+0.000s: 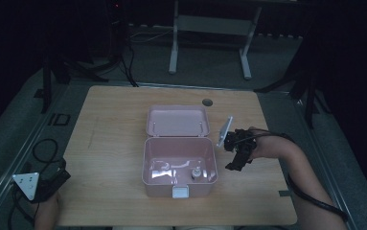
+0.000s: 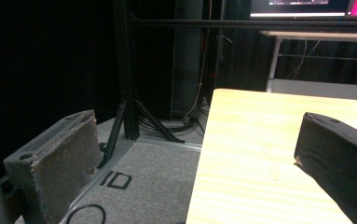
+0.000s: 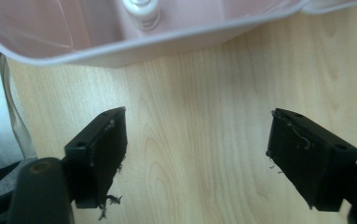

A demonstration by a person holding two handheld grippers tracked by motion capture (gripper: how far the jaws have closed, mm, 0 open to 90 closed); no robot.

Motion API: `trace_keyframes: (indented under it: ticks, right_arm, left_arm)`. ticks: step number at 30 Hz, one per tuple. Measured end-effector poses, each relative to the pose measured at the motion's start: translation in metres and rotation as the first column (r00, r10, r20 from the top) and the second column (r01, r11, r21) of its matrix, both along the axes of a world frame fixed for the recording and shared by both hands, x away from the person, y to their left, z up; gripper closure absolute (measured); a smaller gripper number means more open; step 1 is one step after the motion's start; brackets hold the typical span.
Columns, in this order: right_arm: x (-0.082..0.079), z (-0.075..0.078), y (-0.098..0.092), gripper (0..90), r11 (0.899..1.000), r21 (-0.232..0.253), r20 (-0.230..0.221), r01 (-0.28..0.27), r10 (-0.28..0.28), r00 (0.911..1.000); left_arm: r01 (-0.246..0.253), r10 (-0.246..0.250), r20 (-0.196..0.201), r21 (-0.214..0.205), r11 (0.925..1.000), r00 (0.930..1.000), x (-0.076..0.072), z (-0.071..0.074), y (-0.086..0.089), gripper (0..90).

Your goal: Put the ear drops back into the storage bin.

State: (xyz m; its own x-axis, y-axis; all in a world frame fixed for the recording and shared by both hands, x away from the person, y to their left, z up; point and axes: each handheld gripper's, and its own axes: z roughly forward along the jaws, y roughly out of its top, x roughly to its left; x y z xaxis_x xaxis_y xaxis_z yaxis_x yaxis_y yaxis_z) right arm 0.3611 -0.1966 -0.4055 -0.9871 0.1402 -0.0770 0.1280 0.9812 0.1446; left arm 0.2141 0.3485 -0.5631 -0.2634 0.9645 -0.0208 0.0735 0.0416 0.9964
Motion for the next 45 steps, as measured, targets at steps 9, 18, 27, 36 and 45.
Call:
trace_keyframes:
  ticks: [9, 18, 27, 36, 45]
  right_arm:
    - [0.005, -0.041, -0.019, 14.5, 0.997, 0.050, -0.031, 0.057, -0.055, 0.9980]
    - [0.006, -0.077, -0.038, 15.2, 0.991, 0.054, -0.026, 0.121, -0.119, 0.9925]
    - [0.005, -0.091, -0.064, 15.1, 0.949, 0.207, 0.019, 0.240, -0.249, 0.9684]
    - [-0.001, -0.108, -0.092, 14.7, 0.896, 0.281, 0.018, 0.345, -0.364, 0.9311]
    - [-0.007, -0.120, -0.117, 13.4, 0.778, 0.407, 0.051, 0.479, -0.543, 0.8383]
  left_arm:
    - [0.001, -0.001, 0.001, -0.002, 1.0000, 1.0000, 0.000, 0.000, 0.000, 0.4]
    - [0.000, 0.000, 0.002, -0.001, 1.0000, 1.0000, 0.000, 0.000, 0.000, 0.4]
    - [-0.002, 0.002, 0.003, 0.000, 1.0000, 1.0000, 0.000, 0.000, 0.000, 0.5]
    - [-0.003, 0.003, 0.003, -0.001, 1.0000, 1.0000, 0.000, 0.000, 0.000, 0.5]
    - [-0.005, 0.005, 0.003, -0.003, 1.0000, 1.0000, 0.000, 0.000, 0.000, 0.4]
